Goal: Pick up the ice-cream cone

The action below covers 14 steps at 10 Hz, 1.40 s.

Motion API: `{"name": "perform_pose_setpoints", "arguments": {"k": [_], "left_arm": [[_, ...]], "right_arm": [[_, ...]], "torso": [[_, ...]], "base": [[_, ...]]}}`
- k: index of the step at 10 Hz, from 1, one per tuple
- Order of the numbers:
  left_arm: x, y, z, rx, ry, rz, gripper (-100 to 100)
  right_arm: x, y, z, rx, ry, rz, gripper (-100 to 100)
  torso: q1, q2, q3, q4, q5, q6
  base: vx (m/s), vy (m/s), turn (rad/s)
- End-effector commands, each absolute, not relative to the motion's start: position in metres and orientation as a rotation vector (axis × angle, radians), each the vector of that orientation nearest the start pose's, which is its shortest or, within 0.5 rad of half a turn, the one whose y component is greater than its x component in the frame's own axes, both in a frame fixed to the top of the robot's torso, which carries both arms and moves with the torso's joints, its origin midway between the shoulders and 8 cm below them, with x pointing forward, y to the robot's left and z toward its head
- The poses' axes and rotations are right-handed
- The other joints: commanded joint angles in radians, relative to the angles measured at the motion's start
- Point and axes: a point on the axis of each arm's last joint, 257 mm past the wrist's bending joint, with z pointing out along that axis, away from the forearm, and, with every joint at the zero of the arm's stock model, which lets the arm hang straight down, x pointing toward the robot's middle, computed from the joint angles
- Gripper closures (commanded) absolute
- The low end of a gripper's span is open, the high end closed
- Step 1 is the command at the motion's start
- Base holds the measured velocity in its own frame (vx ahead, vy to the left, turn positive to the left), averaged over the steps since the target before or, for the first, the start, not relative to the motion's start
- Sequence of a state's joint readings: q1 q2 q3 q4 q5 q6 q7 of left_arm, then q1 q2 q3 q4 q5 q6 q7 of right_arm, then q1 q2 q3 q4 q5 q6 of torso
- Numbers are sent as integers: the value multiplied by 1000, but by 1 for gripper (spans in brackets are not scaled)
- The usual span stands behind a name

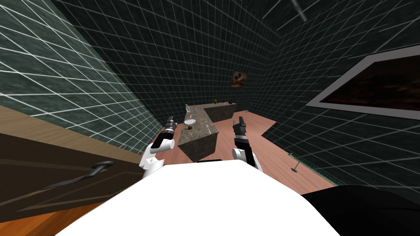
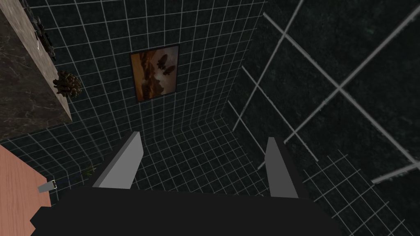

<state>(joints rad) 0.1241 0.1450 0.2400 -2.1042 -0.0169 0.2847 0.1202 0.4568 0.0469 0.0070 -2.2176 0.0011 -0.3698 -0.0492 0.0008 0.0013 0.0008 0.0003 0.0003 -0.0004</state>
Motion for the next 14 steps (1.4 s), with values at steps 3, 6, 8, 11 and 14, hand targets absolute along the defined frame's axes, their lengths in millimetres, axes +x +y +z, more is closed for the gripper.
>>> {"name": "perform_pose_setpoints", "arguments": {"k": [3,6,8,11,14], "left_arm": [[492,395,-83,-1222,980,-990,-100],[496,404,-102,-1294,1014,-946,-100],[499,411,-112,-1338,1033,-915,-100],[504,425,-130,-1406,1066,-854,-100],[505,433,-145,-1460,1095,-808,-100]], "right_arm": [[379,-282,-16,839,661,1333,0],[379,-282,-16,839,661,1334,0],[379,-282,-16,839,661,1334,0],[379,-282,-16,839,661,1333,0],[379,-282,-16,839,661,1334,0]], "torso": [[0,0,0,0,0,0],[-1,0,0,0,0,0],[-1,-1,0,0,0,0],[-1,-1,0,0,0,0],[-2,-1,-1,0,0,0]], "base": [[-26,10,-80],[-26,3,-69],[-20,-1,-75],[-19,-8,-89],[-15,-12,-58]]}}
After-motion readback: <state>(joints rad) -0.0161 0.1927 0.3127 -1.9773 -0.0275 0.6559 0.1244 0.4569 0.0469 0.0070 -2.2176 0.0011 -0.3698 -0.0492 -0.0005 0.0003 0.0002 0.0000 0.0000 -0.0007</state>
